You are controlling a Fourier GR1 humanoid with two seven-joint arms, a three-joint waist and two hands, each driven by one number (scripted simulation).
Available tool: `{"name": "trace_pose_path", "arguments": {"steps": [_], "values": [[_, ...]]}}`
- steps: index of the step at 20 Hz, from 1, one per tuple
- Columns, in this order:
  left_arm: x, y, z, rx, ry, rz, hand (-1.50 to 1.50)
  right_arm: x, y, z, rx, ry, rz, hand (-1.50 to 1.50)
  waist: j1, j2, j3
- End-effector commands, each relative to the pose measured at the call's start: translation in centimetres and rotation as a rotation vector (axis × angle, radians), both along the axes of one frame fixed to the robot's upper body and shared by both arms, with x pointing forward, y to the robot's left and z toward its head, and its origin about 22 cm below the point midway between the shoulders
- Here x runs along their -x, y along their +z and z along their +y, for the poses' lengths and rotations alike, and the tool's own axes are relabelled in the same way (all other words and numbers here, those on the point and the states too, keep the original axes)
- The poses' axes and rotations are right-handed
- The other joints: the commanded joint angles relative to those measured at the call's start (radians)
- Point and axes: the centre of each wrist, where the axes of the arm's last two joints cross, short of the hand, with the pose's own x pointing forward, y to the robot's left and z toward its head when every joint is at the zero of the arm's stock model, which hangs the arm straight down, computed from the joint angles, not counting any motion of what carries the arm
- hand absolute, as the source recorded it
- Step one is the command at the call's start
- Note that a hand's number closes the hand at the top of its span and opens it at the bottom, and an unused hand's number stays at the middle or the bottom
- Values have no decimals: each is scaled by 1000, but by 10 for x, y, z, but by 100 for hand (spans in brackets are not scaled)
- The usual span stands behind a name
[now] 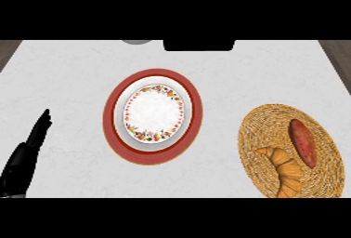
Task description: Pick the sweet potato from the placemat and place it in the plate
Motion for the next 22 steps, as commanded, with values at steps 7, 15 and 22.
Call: {"name": "trace_pose_path", "arguments": {"steps": [7,15,22], "values": [[-4,-1,7,7,-4,-12,0,-27,34,-18,179,125,341,-150,14,3,0],[1,0,0,16,-33,18,0,-55,-6,-20,274,265,515,-150,21,4,2],[2,-6,0,11,-26,8,0,-94,-5,-10,385,361,610,-150,23,4,1]]}}
